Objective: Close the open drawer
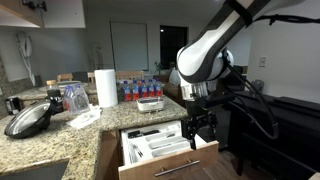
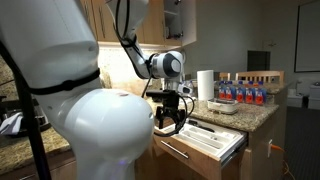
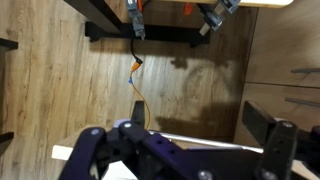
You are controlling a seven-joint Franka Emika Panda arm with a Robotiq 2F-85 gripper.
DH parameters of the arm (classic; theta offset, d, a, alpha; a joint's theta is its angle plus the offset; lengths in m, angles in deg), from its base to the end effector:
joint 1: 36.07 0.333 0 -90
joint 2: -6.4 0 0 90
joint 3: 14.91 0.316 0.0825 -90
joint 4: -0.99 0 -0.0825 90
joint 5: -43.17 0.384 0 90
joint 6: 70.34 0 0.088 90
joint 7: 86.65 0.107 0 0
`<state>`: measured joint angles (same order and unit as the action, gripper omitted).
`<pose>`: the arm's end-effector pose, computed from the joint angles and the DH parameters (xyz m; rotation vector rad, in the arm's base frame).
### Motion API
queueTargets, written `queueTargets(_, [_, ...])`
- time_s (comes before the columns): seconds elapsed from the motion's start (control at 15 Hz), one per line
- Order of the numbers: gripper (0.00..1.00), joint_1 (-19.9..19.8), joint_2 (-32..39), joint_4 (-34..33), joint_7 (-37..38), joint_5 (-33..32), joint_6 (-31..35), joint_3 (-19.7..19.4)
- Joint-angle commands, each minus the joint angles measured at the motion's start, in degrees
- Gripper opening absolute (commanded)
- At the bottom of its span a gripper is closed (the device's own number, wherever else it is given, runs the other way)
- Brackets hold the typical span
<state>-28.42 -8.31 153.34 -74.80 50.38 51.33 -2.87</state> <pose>0.3521 0.1276 0.3023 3.0772 0.0635 -0.4384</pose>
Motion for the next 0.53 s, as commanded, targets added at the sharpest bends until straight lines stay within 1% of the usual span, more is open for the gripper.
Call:
queueTargets(0.0, [1.00, 1.66, 5.47, -4.51, -3.49, 1.58, -4.86, -0.93])
queueTargets(0.13, [1.00, 2.04, 6.84, -5.85, -4.38, 1.20, -6.93, -0.90])
queueTargets(0.27, [1.00, 1.91, 5.80, -6.24, -6.73, 0.68, -8.31, -1.40])
queueTargets(0.33, [1.00, 2.04, 5.98, -5.24, -3.62, 0.16, -6.07, -0.68])
queueTargets(0.47, [1.00, 1.98, 6.04, -5.91, -4.70, 0.17, -6.87, -1.05])
